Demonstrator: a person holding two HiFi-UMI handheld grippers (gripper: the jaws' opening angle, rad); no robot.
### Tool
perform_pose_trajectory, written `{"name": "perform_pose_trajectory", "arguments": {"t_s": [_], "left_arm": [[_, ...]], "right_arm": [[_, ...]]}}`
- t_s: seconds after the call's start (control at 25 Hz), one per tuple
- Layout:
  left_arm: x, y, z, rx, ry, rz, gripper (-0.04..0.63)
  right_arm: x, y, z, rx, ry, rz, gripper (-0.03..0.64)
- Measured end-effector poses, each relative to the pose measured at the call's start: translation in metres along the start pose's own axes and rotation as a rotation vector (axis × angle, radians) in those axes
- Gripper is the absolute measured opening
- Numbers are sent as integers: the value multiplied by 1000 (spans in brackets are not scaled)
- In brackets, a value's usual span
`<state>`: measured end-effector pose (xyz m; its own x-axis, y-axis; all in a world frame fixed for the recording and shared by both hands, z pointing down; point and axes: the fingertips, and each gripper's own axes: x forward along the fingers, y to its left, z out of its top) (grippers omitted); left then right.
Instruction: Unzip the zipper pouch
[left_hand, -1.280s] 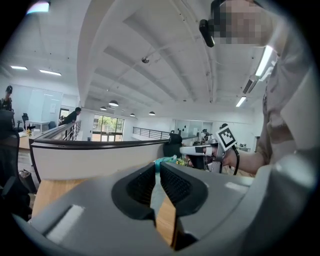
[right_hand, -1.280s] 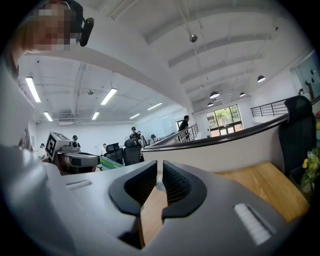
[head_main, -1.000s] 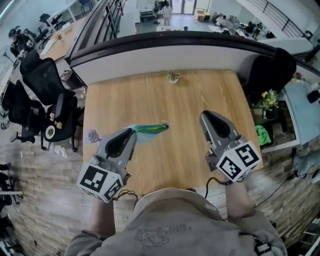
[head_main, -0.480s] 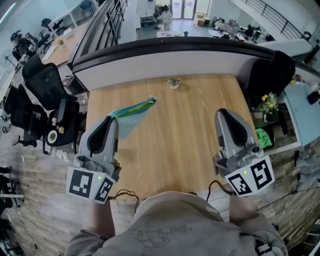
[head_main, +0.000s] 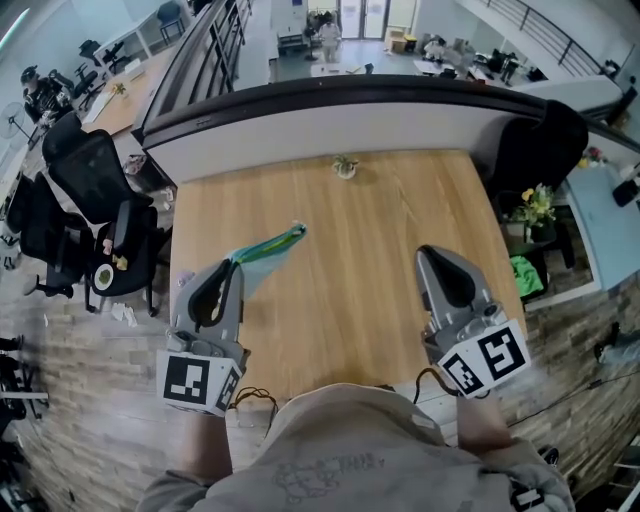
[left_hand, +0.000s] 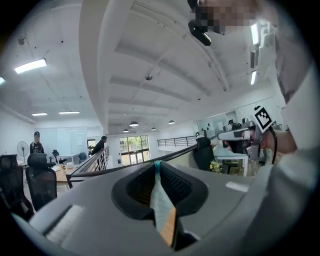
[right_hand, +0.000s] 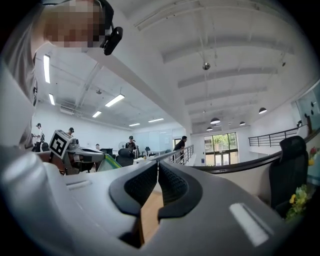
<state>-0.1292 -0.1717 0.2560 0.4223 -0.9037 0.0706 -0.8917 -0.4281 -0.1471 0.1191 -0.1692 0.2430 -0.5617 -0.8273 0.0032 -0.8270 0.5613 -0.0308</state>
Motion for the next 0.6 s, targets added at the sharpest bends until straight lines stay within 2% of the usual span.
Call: {"name": "perform_pose_trajectory", "arguments": {"t_s": [0.2, 0.6], "left_arm": [[-5, -5, -17, -26, 39, -8, 34], [-10, -7, -12, -35, 29, -26, 34]], "right_arm": [[1, 1, -18, 23, 44, 12, 15], [6, 14, -20, 23, 57, 41, 15]]}}
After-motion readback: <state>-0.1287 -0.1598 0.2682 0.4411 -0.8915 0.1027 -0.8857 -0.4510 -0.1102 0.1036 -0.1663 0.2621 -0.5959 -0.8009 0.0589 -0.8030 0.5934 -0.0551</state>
